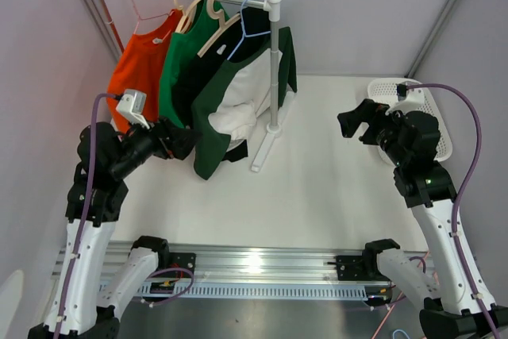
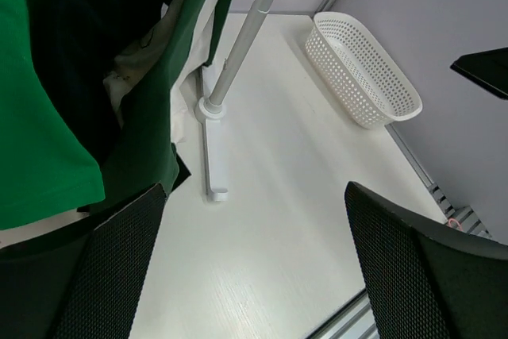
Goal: Remove the t-shirt from the hanger
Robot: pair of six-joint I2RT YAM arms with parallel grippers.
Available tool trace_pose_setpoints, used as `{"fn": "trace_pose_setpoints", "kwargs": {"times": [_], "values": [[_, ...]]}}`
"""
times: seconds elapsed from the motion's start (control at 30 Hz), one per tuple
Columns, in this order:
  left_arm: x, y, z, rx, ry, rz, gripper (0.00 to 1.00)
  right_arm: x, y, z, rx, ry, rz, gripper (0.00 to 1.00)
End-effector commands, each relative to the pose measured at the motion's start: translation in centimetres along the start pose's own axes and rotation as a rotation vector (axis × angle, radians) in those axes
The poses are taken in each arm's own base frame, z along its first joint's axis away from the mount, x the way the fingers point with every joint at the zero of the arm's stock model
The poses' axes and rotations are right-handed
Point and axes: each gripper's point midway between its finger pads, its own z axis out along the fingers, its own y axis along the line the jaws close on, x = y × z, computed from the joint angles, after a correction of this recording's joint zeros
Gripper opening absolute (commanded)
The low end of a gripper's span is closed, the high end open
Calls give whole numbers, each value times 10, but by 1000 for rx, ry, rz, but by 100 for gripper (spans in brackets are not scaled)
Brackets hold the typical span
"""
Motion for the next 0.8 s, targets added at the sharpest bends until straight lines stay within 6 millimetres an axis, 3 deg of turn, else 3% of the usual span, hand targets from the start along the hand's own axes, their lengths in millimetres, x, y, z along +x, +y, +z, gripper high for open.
{"fn": "trace_pose_setpoints", "kwargs": {"times": [0.0,0.13,0.17,0.33,0.37,0.4,0.47,0.53,0.57,0.63,0.67,0.7,0.73,0.77], "values": [[-21,-12,0,44,-32,79,99,-10,7,-3,-23,-21,-22,100],[-43,-21,8,88,-72,122,99,1,5,0,-38,-13,-26,99],[-61,-29,4,97,-112,150,100,1,6,1,-43,-21,-22,100],[-112,-42,12,71,-201,230,99,0,8,-1,-64,-64,-12,99],[-114,-35,27,49,-182,222,99,-1,8,-1,-67,-75,-13,99],[-134,-49,22,78,-223,248,98,-1,8,-1,-71,-82,-21,100],[-135,-48,44,96,-192,282,98,-5,7,-4,-66,-107,-24,100],[-149,-57,52,121,-208,324,99,-8,8,-4,-68,-114,-37,100],[-143,-44,76,99,-163,333,99,-10,6,-5,-60,-116,-39,99],[-145,-43,92,95,-136,343,99,-11,5,-4,-49,-114,-41,99],[-163,-51,92,101,-166,364,99,-12,5,-5,-45,-121,-45,99],[-150,-39,120,83,-102,348,100,-14,6,-6,-48,-126,-48,99],[-143,-33,130,64,-63,343,99,-15,6,-7,-50,-130,-55,100],[-160,-39,132,60,-97,364,100,-17,5,-7,-45,-139,-50,99]]}}
